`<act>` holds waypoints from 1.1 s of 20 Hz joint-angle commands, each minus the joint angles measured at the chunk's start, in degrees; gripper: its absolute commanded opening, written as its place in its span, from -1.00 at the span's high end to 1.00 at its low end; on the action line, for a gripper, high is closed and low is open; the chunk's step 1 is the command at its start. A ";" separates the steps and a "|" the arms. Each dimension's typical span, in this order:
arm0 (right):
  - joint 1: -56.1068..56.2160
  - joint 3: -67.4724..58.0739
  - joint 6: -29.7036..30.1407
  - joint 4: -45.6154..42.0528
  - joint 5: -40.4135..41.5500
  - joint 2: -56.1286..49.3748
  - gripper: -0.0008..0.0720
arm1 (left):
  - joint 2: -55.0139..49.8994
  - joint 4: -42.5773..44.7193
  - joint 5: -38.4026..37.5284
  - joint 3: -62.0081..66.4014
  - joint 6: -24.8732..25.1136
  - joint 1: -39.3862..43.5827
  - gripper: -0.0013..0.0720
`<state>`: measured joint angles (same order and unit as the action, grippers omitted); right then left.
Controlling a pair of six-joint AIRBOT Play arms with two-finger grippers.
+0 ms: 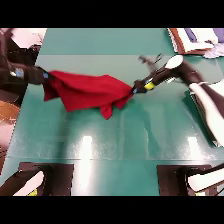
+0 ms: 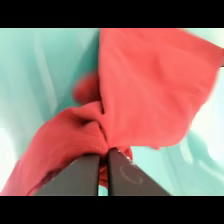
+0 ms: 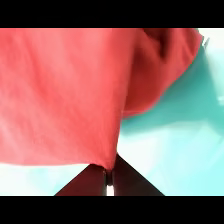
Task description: Fold the shirts.
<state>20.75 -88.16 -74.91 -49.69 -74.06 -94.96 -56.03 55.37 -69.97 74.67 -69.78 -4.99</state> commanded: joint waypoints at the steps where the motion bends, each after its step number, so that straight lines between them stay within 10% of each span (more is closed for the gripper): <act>1: -6.86 -0.09 -0.74 -0.26 0.94 13.66 0.93 | 0.04 -3.61 -3.45 12.02 -0.48 -0.04 0.89; 11: -10.75 -24.90 -6.47 -24.24 -5.14 35.50 0.93 | 0.04 -28.70 -10.95 31.26 -1.22 -0.02 0.89; 22: -10.27 -32.44 -6.71 -27.91 -1.95 32.57 0.93 | 0.02 -20.00 -13.38 32.68 -3.80 4.81 0.89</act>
<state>10.13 -120.11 -81.54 -78.22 -76.03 -58.74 -55.99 29.58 -82.96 111.53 -73.23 -2.22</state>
